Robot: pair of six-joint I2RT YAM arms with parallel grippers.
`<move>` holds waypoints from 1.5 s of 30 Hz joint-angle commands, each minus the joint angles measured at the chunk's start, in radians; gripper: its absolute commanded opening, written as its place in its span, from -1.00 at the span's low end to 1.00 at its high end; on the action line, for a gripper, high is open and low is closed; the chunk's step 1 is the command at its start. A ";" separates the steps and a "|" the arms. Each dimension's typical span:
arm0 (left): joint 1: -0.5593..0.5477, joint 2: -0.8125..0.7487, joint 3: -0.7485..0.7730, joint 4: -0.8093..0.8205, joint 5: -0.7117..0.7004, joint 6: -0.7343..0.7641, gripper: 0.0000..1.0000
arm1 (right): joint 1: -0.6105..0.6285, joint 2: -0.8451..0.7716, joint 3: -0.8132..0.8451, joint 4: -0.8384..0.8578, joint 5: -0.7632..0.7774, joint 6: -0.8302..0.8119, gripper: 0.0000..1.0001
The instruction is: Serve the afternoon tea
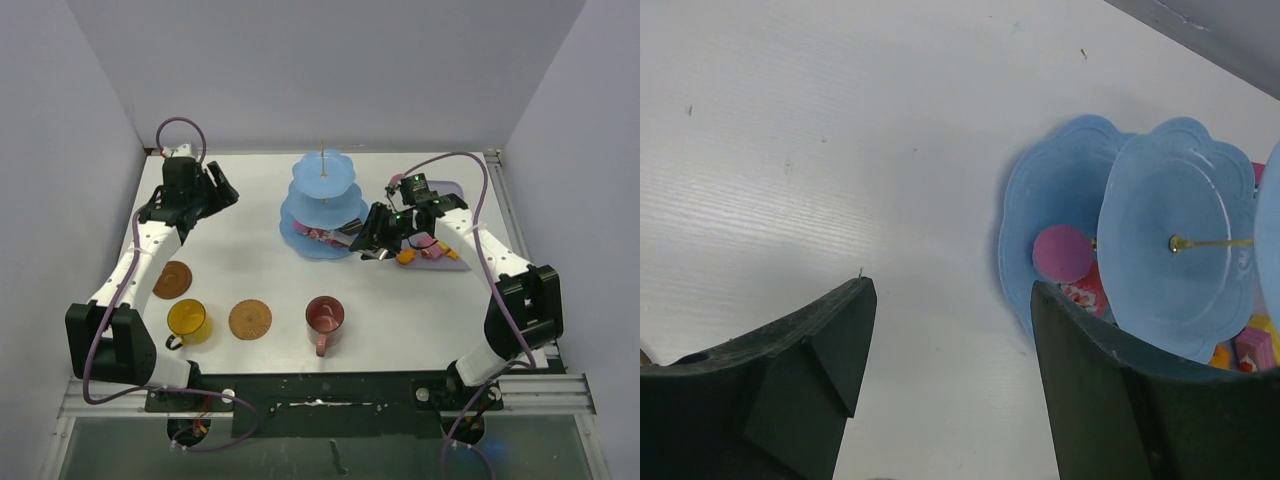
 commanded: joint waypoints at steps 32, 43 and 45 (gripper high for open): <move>0.007 -0.015 0.017 0.045 0.018 -0.006 0.24 | -0.483 -0.223 0.116 -0.290 0.073 -0.266 -0.35; 0.015 -0.010 0.037 0.037 0.002 0.004 0.24 | -0.531 0.013 0.353 -0.247 0.096 -0.304 -0.30; 0.016 -0.007 0.043 0.034 0.001 0.006 0.24 | -0.530 0.052 0.401 -0.252 0.108 -0.312 -0.31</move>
